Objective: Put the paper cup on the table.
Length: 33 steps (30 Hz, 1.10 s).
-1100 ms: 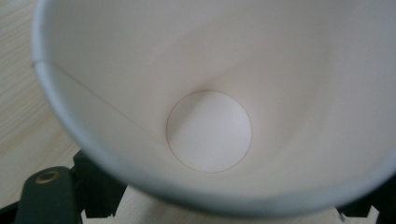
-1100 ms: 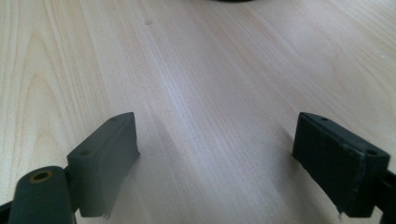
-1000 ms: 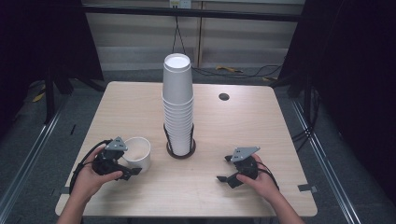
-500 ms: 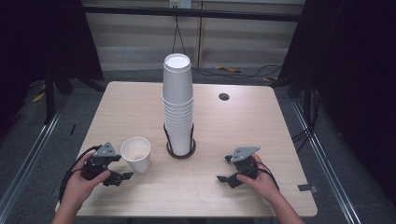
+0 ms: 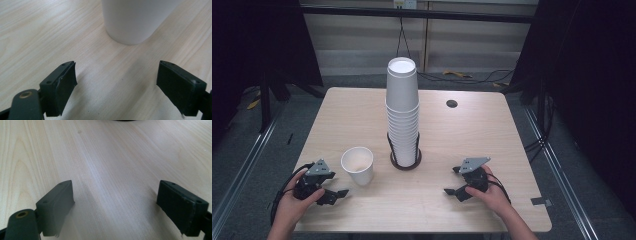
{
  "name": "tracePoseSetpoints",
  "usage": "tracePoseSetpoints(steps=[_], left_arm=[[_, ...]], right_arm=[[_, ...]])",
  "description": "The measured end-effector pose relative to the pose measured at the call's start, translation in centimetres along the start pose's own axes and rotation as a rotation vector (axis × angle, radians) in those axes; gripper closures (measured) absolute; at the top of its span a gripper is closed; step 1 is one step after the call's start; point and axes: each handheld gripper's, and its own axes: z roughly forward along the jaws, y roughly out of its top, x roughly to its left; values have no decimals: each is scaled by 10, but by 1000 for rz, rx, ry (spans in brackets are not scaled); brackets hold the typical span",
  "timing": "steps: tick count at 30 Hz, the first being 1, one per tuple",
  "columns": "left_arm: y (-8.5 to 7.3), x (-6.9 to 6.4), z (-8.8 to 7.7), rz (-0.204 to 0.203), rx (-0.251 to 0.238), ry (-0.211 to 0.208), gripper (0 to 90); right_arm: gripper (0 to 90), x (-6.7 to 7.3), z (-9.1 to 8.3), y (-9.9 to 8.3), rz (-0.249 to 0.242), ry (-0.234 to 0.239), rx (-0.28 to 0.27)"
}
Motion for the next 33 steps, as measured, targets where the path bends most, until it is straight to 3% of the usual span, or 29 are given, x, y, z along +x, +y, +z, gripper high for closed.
tracePoseSetpoints(steps=[9,12,23,31,33], left_arm=[[-10,2,2,-12,-10,2,159],[-13,2,3,16,-22,25,154],[-20,3,8,9,-97,31,100],[-19,4,9,14,-86,44,73],[-18,4,10,-6,-77,49,47]], right_arm=[[135,0,0,0,0,0,0],[134,0,0,0,0,0,0],[135,0,0,0,-1,-1,0],[135,0,0,0,-1,-1,0],[135,0,0,0,-1,-1,0]])
